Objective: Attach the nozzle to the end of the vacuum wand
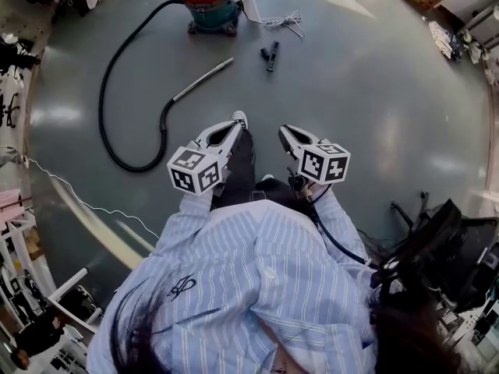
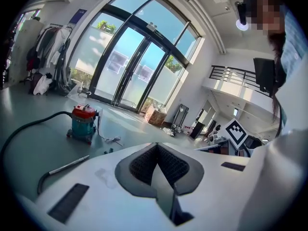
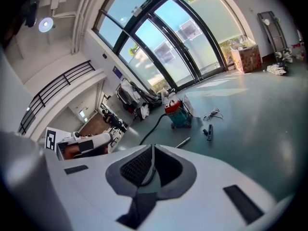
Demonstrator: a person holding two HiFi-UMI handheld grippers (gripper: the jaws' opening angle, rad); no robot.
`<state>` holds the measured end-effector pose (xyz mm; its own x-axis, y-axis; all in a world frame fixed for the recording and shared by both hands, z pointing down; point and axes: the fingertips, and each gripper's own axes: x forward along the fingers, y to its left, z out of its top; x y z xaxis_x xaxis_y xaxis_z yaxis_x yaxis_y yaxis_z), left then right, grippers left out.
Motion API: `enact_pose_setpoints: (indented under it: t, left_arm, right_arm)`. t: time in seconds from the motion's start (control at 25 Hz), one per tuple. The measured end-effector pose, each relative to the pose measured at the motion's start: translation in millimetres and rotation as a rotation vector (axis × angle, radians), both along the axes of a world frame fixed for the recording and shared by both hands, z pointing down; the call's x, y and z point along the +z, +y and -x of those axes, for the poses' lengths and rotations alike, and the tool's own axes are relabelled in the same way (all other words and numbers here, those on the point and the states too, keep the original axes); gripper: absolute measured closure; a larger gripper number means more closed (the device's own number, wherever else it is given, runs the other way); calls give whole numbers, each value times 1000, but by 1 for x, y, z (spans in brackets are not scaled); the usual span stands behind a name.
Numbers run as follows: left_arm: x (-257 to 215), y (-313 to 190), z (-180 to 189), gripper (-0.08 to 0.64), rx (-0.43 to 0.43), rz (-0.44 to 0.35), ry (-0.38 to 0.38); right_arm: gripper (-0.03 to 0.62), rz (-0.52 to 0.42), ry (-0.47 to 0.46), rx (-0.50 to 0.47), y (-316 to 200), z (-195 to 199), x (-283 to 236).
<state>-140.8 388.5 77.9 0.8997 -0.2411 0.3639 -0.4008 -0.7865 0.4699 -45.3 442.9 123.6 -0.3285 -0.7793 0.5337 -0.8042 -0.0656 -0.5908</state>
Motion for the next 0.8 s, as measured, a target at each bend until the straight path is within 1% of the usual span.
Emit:
enact_pose_setpoints:
  t: [0.12,0.28,0.4,0.48,0.6,0.8]
  left_arm:
    - [-1,-51,-14,555,10,-5,3]
    - [-2,-121,-32,554,58,-13,-3]
    - [8,-174,-43,554,67,21,2]
    - [13,-204,-50,554,80,51,12]
    - [18,-241,-63,554,99,67,15]
    - [33,-277,-77,554,87,108,-19]
  right_arm:
    - [577,13,-25,17,-44,-11,0]
    - [576,32,-59,70,-109,-31,1]
    - [575,41,-82,89,-154,-38,3]
    - [575,27,-104,96,-181,-40,-1]
    - [575,15,-133,115,-213,-50,-8]
    - [575,59,-131,117,-244,-73,-4]
